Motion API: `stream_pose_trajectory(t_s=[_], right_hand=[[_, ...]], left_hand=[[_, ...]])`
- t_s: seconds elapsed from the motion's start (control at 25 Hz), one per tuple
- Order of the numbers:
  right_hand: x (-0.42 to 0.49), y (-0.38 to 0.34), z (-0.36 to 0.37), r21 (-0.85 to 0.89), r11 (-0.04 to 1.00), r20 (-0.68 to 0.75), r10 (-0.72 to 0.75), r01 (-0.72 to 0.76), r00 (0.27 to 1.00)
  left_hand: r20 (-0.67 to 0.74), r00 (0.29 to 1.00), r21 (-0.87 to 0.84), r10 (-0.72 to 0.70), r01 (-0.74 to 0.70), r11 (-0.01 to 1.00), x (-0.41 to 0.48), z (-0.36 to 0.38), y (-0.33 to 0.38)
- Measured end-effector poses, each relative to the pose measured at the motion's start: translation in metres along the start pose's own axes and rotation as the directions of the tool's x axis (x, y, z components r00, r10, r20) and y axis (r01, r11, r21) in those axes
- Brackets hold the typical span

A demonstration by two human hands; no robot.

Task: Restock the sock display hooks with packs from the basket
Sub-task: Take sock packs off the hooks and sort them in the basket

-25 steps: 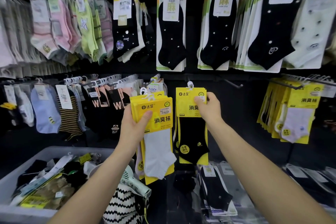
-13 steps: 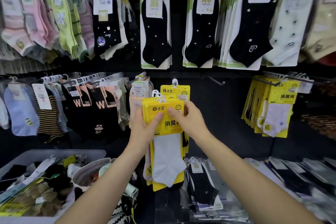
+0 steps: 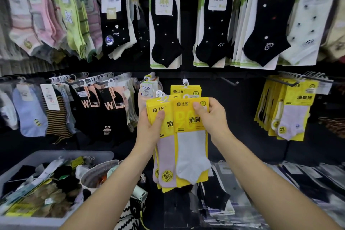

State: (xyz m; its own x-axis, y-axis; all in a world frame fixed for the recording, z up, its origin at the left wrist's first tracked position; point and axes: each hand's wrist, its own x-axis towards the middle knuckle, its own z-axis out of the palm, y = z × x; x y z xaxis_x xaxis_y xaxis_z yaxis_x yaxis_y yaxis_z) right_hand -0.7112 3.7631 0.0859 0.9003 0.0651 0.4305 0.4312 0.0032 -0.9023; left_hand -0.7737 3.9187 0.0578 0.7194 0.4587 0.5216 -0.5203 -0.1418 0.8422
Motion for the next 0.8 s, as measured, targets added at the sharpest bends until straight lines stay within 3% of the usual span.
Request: stream_pose_trajectory(t_s=[0.32, 0.48, 0.64, 0.8], right_hand=[[0.001, -0.001, 0.013, 0.001, 0.996, -0.005, 0.094, -0.094, 0.996], [0.005, -0.010, 0.007, 0.019, 0.997, 0.091, 0.071, -0.073, 0.993], [0.014, -0.029, 0.002, -0.216, 0.969, 0.215, -0.076, 0.123, 0.974], [0.031, -0.039, -0.002, -0.293, 0.947, 0.113, -0.099, 0.129, 0.989]], left_hand=[[0.038, 0.999, -0.022, -0.037, 0.038, 0.999, 0.007, 0.004, -0.001], [0.053, 0.998, -0.065, -0.019, 0.022, 0.998, 0.007, 0.009, -0.002], [0.106, 0.994, 0.002, -0.008, 0.008, 1.000, 0.007, 0.009, -0.004], [0.106, 0.994, -0.030, -0.030, 0.033, 0.999, 0.011, 0.005, -0.010]])
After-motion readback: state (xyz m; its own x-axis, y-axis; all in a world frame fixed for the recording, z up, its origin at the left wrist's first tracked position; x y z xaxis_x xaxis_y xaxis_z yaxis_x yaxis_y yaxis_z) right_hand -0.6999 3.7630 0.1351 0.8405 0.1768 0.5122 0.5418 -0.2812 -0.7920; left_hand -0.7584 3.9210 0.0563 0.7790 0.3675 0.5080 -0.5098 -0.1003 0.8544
